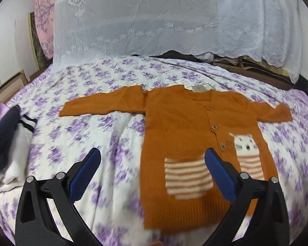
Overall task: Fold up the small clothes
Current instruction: 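Reach the right tool to a sleeve cuff and close on it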
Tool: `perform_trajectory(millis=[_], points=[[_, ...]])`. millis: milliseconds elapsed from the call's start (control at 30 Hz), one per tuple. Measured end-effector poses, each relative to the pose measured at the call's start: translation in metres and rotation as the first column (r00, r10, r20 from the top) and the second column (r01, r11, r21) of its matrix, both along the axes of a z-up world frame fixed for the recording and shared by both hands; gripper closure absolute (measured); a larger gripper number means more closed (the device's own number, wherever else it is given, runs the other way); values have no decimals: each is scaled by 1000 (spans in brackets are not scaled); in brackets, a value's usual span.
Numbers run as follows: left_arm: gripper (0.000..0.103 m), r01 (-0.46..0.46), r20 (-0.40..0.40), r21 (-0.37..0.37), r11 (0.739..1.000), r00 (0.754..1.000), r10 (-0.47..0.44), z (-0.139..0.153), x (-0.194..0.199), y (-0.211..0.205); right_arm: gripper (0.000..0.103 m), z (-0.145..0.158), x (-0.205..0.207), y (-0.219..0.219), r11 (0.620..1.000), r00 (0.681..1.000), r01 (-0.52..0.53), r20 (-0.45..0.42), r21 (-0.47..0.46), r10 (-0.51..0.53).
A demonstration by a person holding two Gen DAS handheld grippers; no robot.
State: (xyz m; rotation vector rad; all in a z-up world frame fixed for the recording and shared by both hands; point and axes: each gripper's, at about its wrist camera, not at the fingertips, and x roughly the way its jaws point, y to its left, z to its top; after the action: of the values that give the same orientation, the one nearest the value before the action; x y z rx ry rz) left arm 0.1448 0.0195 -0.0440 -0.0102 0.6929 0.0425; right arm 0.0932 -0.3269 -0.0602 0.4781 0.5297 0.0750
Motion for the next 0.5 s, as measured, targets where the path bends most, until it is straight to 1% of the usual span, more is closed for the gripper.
perform_trajectory(millis=[33,67,100,133,200,233,300,333,500], points=[[4,4,-9,-11,1000,1000,-4,-1,10,-1,4,-5,7,-15,999,1000,18,-16,41,-18],[4,9,-21,-17,1000,1000,-9,-2,22,-3,6,-11,15,-33,995,999,40,-32,93,-37],[4,22,-35,-25,999,999,-23,-3,32,-8,12,-15,21,-45,991,997,61,-48,122,-55],[4,43,-49,-33,999,998,-45,-4,42,-14,14,-20,31,-61,984,995,88,-67,154,-78],[4,71,-79,-34,997,994,-73,-7,65,-28,21,-28,44,-82,976,991,116,-85,186,-102],[4,75,-87,-29,997,993,-77,-9,75,-37,23,-32,52,-94,970,989,135,-93,204,-118],[4,81,-102,-10,997,991,-82,-13,92,-56,30,-43,68,-119,949,977,199,-129,244,-171],[4,87,-115,-4,996,990,-87,-15,101,-67,31,-49,76,-131,938,972,221,-144,268,-188],[4,107,-174,-34,994,978,-111,-22,144,-109,37,-81,112,-179,868,940,326,-222,374,-258]])
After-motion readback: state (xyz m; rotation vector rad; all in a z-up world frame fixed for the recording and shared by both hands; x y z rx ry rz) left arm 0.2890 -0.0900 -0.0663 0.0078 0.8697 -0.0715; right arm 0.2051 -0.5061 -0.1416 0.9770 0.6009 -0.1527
